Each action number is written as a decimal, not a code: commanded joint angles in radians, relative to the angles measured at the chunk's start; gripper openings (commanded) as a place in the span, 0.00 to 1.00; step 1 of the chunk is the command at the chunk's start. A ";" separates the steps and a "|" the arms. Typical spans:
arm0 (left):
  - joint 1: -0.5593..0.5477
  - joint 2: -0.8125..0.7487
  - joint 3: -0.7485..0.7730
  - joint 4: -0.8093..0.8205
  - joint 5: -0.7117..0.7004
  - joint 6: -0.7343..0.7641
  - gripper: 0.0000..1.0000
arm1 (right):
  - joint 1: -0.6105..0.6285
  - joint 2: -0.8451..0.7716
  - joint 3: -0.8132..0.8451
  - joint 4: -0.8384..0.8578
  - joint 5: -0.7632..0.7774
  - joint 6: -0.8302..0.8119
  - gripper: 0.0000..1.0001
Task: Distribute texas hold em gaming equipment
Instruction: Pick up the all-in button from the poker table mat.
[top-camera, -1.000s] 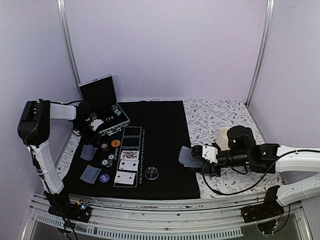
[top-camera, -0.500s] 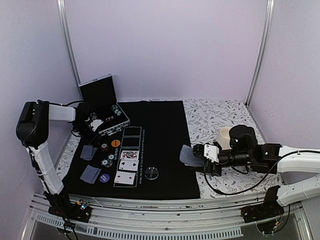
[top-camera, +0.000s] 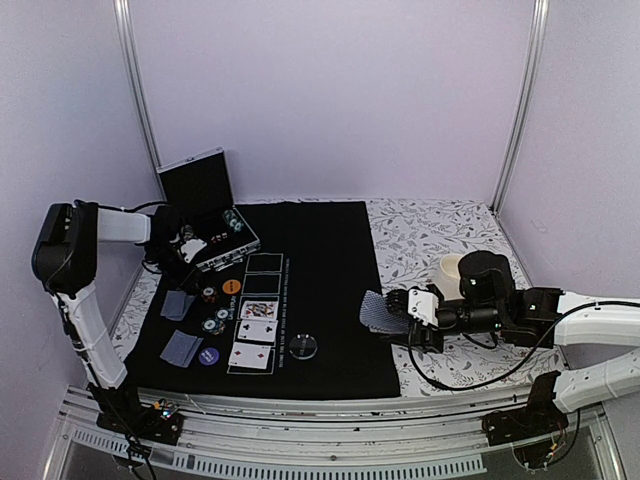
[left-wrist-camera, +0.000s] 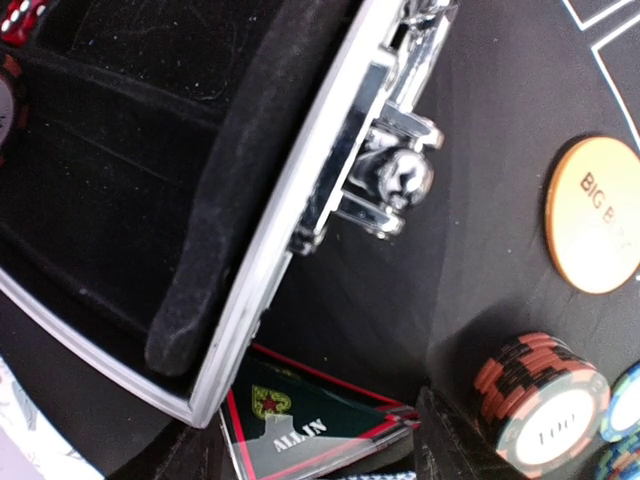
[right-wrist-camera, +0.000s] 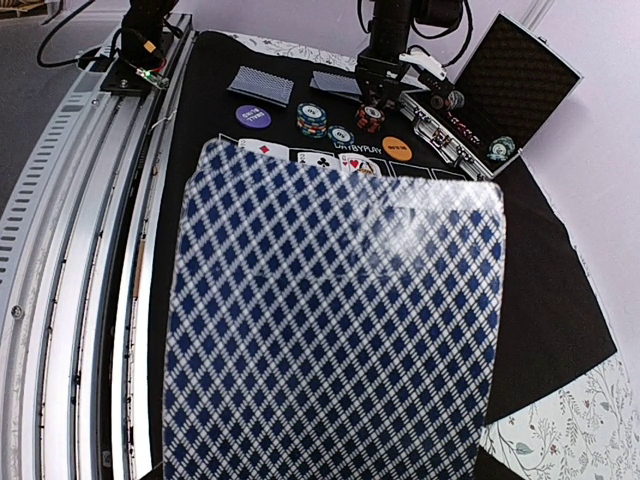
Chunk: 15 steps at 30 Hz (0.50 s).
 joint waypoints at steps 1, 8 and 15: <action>0.014 -0.003 -0.032 -0.066 -0.046 0.024 0.49 | -0.003 -0.017 -0.004 0.019 -0.015 0.001 0.56; 0.014 -0.050 -0.023 -0.068 -0.051 0.021 0.42 | -0.002 -0.019 -0.003 0.017 -0.016 0.002 0.56; 0.009 -0.137 -0.035 -0.071 -0.032 0.045 0.40 | -0.003 -0.017 -0.002 0.018 -0.018 0.002 0.57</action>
